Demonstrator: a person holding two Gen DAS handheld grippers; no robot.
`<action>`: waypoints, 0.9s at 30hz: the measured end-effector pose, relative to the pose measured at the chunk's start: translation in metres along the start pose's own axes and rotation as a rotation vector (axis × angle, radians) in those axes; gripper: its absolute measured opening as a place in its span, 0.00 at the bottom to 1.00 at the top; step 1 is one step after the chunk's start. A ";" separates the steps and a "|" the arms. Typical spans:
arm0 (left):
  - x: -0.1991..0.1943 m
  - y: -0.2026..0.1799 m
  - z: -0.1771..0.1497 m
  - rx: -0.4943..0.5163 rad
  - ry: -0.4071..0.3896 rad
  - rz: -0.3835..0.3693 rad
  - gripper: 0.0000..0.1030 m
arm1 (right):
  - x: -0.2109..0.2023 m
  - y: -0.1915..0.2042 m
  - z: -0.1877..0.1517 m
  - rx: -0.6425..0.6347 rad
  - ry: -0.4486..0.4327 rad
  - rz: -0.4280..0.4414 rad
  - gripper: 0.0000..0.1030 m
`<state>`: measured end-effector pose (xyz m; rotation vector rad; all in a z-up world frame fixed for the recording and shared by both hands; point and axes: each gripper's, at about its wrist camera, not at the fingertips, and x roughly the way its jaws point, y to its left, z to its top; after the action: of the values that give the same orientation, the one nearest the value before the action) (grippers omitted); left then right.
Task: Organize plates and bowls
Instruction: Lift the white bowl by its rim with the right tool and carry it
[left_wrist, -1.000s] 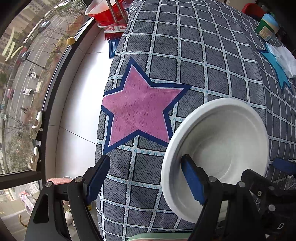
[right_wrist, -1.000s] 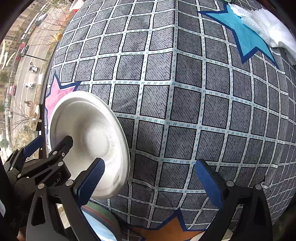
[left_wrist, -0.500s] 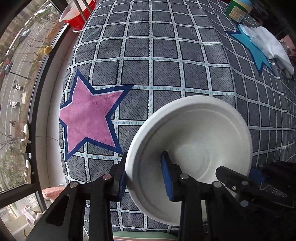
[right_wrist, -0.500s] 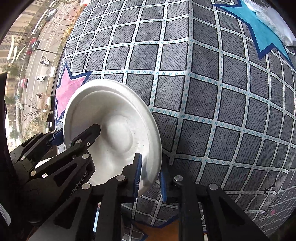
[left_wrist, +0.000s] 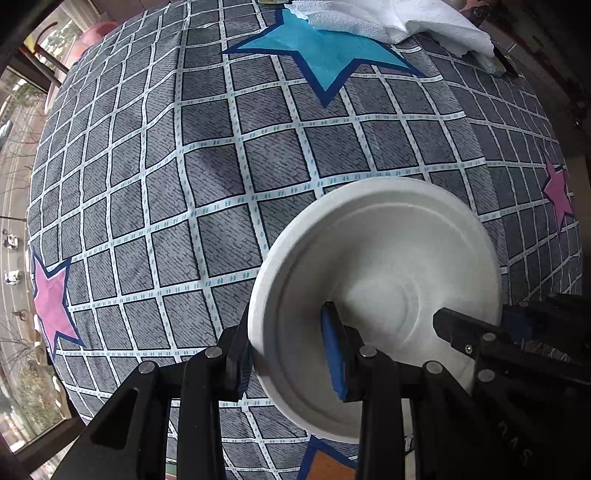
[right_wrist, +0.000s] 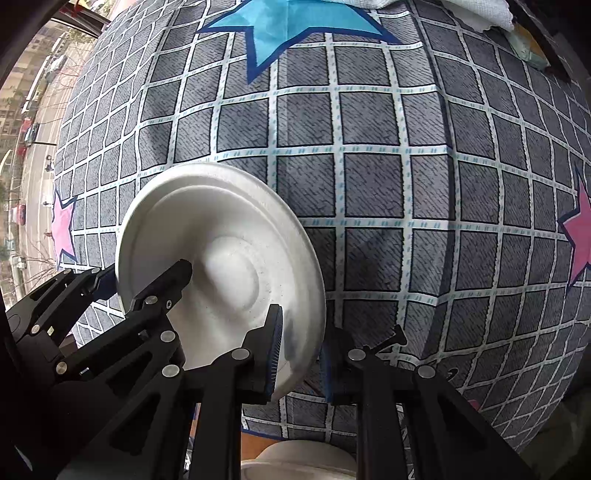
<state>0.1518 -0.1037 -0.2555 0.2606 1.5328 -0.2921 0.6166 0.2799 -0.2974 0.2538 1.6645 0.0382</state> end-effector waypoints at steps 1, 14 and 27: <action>0.000 -0.009 0.002 0.013 -0.003 0.000 0.36 | 0.001 -0.002 -0.002 0.015 0.000 0.002 0.20; -0.010 -0.030 0.017 0.008 -0.007 0.001 0.39 | 0.031 0.021 0.015 0.064 0.009 0.064 0.20; -0.075 -0.036 0.010 0.028 -0.081 0.013 0.39 | -0.004 0.044 -0.006 0.040 -0.028 0.072 0.20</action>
<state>0.1479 -0.1392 -0.1794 0.2776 1.4470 -0.3102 0.6169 0.3230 -0.2855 0.3438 1.6286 0.0553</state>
